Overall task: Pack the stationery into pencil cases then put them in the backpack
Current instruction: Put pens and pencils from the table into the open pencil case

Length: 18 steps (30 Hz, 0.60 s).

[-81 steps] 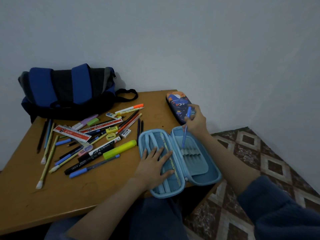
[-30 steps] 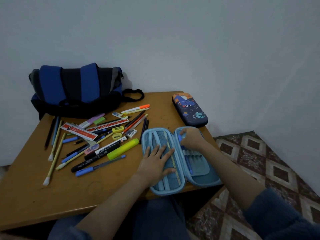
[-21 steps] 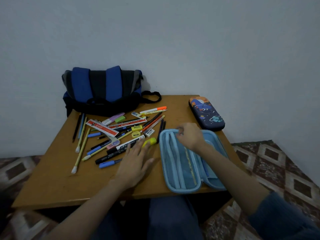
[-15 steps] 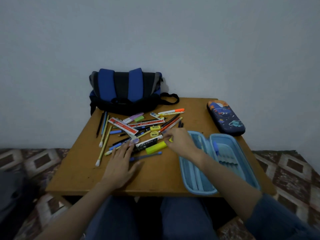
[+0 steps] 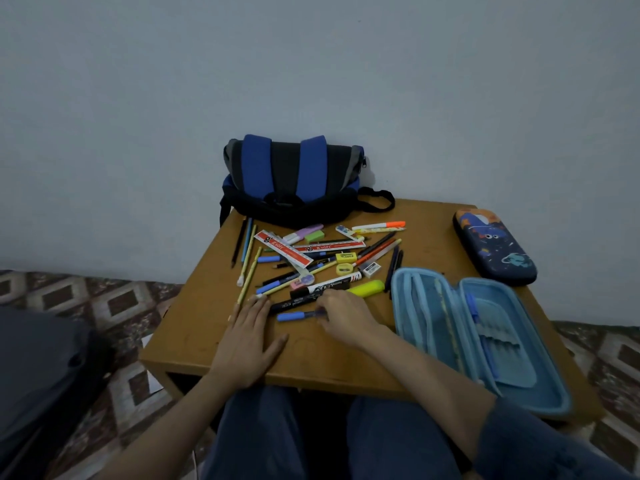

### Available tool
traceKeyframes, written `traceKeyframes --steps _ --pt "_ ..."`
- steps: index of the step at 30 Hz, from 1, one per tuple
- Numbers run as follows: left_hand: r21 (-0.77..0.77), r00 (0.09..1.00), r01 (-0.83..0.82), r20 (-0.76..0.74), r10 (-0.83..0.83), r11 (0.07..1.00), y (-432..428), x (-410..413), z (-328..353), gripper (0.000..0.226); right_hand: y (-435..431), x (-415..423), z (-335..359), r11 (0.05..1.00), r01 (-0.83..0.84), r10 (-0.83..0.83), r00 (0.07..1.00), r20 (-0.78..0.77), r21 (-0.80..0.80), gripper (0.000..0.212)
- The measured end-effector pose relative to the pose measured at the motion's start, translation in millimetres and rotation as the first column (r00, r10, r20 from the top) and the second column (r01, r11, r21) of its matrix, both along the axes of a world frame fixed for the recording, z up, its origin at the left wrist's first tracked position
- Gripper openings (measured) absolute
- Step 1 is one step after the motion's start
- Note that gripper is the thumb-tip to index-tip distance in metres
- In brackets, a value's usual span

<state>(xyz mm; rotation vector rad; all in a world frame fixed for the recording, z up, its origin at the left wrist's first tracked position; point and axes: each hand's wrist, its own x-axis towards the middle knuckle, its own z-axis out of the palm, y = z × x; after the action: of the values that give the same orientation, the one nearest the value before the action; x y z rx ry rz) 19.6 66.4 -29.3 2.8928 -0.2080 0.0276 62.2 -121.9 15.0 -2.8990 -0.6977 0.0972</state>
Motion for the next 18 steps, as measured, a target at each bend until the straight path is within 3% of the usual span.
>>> traceKeyframes --steps 10,13,16,18 --pt "-0.012 0.999 -0.015 -0.032 0.014 1.0 -0.2 1.5 -1.2 0.129 -0.3 -5.6 -1.1 0.998 0.044 -0.042 0.998 0.041 -0.034 0.031" --pt "-0.026 1.0 0.003 -0.027 -0.004 1.0 0.3 0.3 3.1 0.123 -9.2 -5.5 11.8 0.969 0.158 -0.169 0.985 0.044 0.19 0.027" --pt "0.01 0.997 0.057 0.058 -0.058 0.998 -6.4 4.9 15.6 0.1 -27.9 0.3 32.4 0.811 0.303 -0.343 0.939 -0.015 0.501 0.023" --pt "-0.004 0.988 0.098 0.118 -0.097 0.995 -21.3 8.8 26.9 0.093 -44.3 3.7 44.3 0.706 0.332 -0.395 0.918 -0.042 0.626 0.016"
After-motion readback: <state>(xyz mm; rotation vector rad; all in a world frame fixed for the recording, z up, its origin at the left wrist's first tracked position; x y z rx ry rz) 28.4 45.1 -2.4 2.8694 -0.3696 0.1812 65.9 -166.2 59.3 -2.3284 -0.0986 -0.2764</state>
